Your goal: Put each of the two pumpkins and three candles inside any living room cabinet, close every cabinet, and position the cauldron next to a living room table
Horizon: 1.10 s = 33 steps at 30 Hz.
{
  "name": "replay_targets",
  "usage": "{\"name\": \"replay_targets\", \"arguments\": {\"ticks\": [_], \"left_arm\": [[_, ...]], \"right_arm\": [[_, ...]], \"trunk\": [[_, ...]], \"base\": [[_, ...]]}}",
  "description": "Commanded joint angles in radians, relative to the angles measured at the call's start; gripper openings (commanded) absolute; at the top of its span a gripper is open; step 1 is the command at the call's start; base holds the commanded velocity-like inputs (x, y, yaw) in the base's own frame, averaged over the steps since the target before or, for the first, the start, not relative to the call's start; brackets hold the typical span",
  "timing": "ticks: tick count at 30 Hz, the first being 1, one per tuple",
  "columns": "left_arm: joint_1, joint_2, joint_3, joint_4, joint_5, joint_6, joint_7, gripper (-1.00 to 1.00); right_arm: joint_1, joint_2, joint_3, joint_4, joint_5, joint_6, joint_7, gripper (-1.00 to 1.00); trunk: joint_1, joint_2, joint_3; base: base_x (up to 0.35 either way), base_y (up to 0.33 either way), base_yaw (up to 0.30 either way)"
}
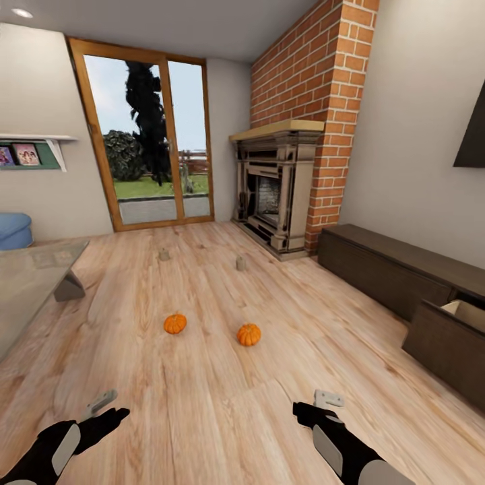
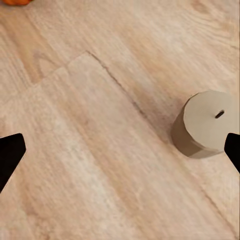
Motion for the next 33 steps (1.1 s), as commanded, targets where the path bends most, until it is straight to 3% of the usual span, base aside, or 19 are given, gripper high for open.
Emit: {"name": "replay_targets", "arguments": {"ticks": [1, 6, 8, 9, 11, 12, 13, 16, 20, 24, 29, 33], "left_arm": [[-0.001, 0.0, 0.005, -0.001, 0.003, 0.008, -0.005, 1.0], [0.0, 0.0, -0.015, -0.01, 0.006, 0.019, -0.009, 1.0], [-0.001, -0.003, -0.051, -0.014, 0.007, 0.023, -0.008, 1.0], [-0.003, -0.005, -0.105, -0.027, 0.008, 0.035, -0.007, 1.0], [-0.007, -0.009, -0.163, -0.107, 0.01, 0.106, -0.005, 1.0], [-0.007, -0.01, -0.172, -0.138, 0.011, 0.138, -0.004, 1.0], [-0.009, -0.015, -0.189, -0.233, 0.015, 0.249, 0.0, 1.0], [-0.009, -0.047, -0.204, -0.361, 0.013, 0.394, 0.006, 1.0], [-0.01, -0.101, -0.209, -0.385, 0.008, 0.439, 0.066, 1.0], [-0.01, -0.11, -0.21, -0.393, 0.012, 0.444, 0.083, 1.0], [-0.009, -0.111, -0.208, -0.398, 0.018, 0.446, 0.077, 1.0], [-0.009, -0.109, -0.206, -0.417, 0.02, 0.447, 0.074, 1.0]], "right_arm": [[0.0, -0.001, 0.008, -0.002, -0.005, 0.005, -0.008, 1.0], [0.0, -0.001, 0.008, -0.014, -0.004, 0.005, -0.009, 1.0], [0.0, -0.002, 0.008, -0.017, -0.004, 0.013, -0.009, 1.0], [0.0, -0.002, 0.009, -0.018, -0.005, 0.028, -0.01, 1.0], [-0.001, -0.003, 0.009, -0.021, -0.003, 0.092, -0.011, 1.0], [-0.001, -0.003, 0.008, -0.026, -0.003, 0.116, -0.012, 1.0], [-0.003, -0.002, 0.007, -0.063, -0.004, 0.186, -0.015, 1.0], [-0.004, -0.002, 0.003, -0.164, -0.008, 0.262, -0.029, 1.0], [-0.009, -0.004, -0.001, -0.216, -0.013, 0.293, -0.062, 1.0], [-0.011, -0.005, -0.002, -0.239, -0.014, 0.326, -0.062, 1.0], [-0.011, 0.0, -0.003, -0.362, -0.016, 0.417, -0.063, 1.0], [-0.011, 0.0, -0.004, -0.387, -0.018, 0.436, -0.065, 1.0]], "trunk": [[0.0, 0.0, -0.001], [0.0, 0.0, -0.001], [0.0, 0.0, -0.001], [0.0, 0.0, -0.001], [0.0, 0.0, -0.001], [0.0, 0.0, -0.001], [0.0, 0.0, -0.001], [0.0, 0.0, -0.001], [0.0, 0.0, -0.001], [0.0, 0.0, -0.001], [0.0, 0.0, -0.001], [0.0, 0.0, -0.001]], "base": [[0.192, 0.001, 0.04], [0.061, 0.0, 0.013], [0.012, 0.0, 0.002], [0.005, 0.0, 0.001], [0.003, 0.0, 0.001], [0.002, 0.0, 0.0], [0.0, 0.0, 0.0], [0.0, 0.0, 0.0], [0.0, 0.0, 0.0], [0.0, 0.0, 0.0], [0.003, 0.0, 0.0], [0.141, 0.056, 0.0]]}}
